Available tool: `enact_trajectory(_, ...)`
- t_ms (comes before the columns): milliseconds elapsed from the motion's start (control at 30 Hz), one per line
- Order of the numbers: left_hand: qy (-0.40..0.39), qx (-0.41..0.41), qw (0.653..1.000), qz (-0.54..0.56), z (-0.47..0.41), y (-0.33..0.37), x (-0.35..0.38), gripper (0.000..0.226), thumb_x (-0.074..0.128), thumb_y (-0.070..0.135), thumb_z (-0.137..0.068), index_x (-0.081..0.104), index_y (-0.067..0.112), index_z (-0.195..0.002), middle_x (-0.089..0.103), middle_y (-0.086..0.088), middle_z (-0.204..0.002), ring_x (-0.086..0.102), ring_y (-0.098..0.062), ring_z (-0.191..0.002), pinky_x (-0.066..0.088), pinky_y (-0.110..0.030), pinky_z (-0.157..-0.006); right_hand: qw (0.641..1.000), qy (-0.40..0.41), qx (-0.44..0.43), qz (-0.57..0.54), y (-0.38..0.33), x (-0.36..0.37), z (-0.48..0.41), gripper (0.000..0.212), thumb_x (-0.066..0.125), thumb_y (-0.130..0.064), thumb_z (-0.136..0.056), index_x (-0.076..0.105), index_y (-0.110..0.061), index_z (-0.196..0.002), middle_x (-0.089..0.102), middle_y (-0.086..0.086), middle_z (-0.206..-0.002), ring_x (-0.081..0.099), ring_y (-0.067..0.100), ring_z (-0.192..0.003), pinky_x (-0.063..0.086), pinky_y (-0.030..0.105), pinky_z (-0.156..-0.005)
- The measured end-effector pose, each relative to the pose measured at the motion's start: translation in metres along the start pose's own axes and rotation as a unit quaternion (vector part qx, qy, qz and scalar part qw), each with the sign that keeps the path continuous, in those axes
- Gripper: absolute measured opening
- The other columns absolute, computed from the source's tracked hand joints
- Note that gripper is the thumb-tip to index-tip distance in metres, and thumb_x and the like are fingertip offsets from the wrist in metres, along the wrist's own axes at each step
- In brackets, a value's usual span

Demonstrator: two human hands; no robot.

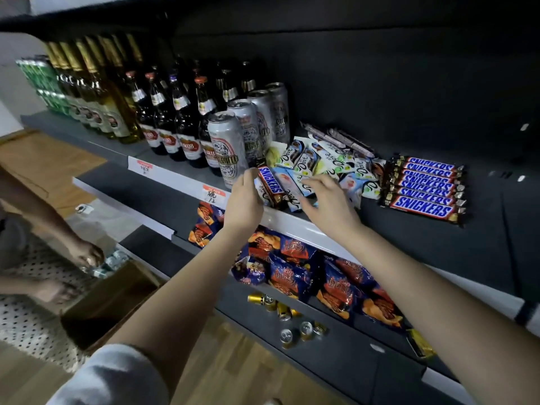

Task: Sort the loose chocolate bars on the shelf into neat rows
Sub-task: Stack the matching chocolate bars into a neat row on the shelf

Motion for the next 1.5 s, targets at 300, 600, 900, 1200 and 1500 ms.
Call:
enact_trajectory(300, -0.029, 0.071, 0.996, 0.035, -0.033, -0.02, 0.012, 0.047, 0.053, 0.0, -0.086, 0.039, 0.011, -0.129, 0.051, -0.013, -0.128, 0.049, -0.031, -0.115, 0.038, -0.03, -0.081, 0.996, -0.064, 0.063, 0.008, -0.022, 0.057, -0.045, 0.053, 0.062, -0.031, -0.084, 0.048, -0.014, -0.132, 0.057, 0.01, -0.122, 0.054, 0.028, -0.107, 0.045, 0.033, -0.084)
enact_trajectory(600, -0.032, 0.157, 0.987, 0.032, -0.049, -0.005, 0.023, 0.058, 0.063, 0.0, -0.081, 0.039, 0.007, -0.133, 0.044, -0.011, -0.139, 0.033, -0.028, -0.135, 0.034, -0.04, -0.108, 0.997, -0.003, 0.078, -0.001, -0.003, 0.029, -0.044, 0.052, 0.057, -0.011, -0.085, 0.04, -0.02, -0.133, 0.057, 0.015, -0.117, 0.059, 0.029, -0.09, 0.047, 0.033, -0.078)
enact_trajectory(900, -0.073, 0.226, 0.971, 0.01, -0.063, 0.061, 0.055, 0.036, 0.069, 0.024, -0.079, 0.06, 0.012, -0.112, 0.062, -0.007, -0.111, 0.053, -0.028, -0.107, 0.043, -0.038, -0.086, 0.996, 0.053, 0.051, 0.042, 0.04, -0.032, -0.004, 0.043, 0.056, -0.005, -0.088, 0.045, -0.01, -0.129, 0.049, 0.013, -0.124, 0.057, 0.026, -0.107, 0.044, 0.03, -0.093)
enact_trajectory(1200, -0.121, 0.314, 0.939, 0.071, -0.034, 0.152, 0.102, 0.036, 0.075, 0.028, -0.074, 0.065, 0.011, -0.104, 0.065, -0.007, -0.102, 0.055, -0.026, -0.1, 0.041, -0.033, -0.085, 0.976, 0.076, 0.136, 0.154, 0.099, -0.096, 0.056, 0.04, 0.064, -0.014, -0.086, 0.056, -0.005, -0.124, 0.056, 0.011, -0.115, 0.051, 0.026, -0.11, 0.046, 0.039, -0.095)
enact_trajectory(1500, -0.152, 0.36, 0.917, 0.082, 0.008, 0.211, 0.142, 0.038, 0.074, 0.037, -0.074, 0.064, 0.015, -0.103, 0.064, -0.003, -0.104, 0.052, -0.024, -0.101, 0.039, -0.033, -0.081, 0.953, 0.071, 0.234, 0.178, 0.142, -0.124, 0.116, 0.035, 0.056, -0.013, -0.091, 0.054, -0.006, -0.125, 0.05, 0.009, -0.124, 0.044, 0.023, -0.115, 0.037, 0.028, -0.098)
Point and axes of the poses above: each hand's wrist, its own z-axis away from the middle knuckle, its own x-axis out of the palm, y = z × x, the point moved 9 cm from there along -z, towards the middle knuckle
